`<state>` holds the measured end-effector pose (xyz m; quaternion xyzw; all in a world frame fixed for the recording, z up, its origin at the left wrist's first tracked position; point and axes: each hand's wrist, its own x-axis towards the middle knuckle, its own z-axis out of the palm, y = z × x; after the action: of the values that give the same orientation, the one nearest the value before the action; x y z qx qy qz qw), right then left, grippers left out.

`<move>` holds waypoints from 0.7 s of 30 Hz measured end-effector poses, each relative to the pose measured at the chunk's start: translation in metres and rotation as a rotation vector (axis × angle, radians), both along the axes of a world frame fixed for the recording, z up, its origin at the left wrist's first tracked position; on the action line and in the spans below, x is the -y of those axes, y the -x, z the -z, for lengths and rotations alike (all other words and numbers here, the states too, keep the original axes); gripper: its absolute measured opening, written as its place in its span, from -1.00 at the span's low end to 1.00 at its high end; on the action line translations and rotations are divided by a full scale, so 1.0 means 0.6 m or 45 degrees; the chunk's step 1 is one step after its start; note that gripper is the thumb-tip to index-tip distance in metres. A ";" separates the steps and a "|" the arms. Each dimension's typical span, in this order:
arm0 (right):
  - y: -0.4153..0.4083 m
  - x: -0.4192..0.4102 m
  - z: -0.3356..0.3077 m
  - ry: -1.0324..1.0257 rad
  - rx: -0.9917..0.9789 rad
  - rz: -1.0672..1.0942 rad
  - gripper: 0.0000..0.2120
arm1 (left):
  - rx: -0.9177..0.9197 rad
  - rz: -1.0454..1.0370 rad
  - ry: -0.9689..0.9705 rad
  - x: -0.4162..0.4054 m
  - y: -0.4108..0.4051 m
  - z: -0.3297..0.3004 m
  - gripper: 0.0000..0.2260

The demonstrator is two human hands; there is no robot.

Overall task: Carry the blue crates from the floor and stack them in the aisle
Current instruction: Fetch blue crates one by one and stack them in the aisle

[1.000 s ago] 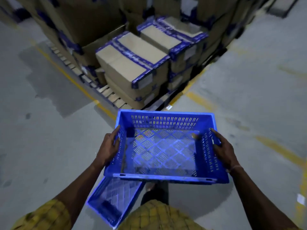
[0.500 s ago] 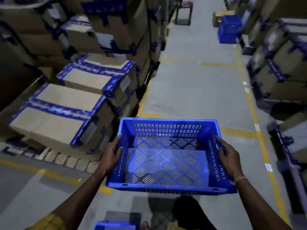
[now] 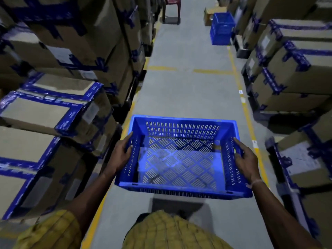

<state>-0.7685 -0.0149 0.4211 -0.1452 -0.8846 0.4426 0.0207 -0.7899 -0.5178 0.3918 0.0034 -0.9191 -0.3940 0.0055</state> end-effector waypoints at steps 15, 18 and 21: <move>0.497 -0.082 0.031 0.056 0.007 0.165 -0.47 | 0.005 0.117 -0.126 -0.083 0.583 0.066 -0.52; 0.604 -0.086 0.032 0.062 -0.002 0.210 -0.43 | 0.038 0.171 -0.152 -0.089 0.710 0.051 -0.52; 0.716 -0.091 0.018 0.081 -0.040 0.243 -0.41 | 0.032 0.231 -0.061 -0.100 0.843 0.022 -0.47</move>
<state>-1.1982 0.0400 0.4106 -0.2223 -0.8520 0.4686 0.0718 -1.2956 -0.4579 0.3784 -0.0748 -0.9059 -0.4147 -0.0419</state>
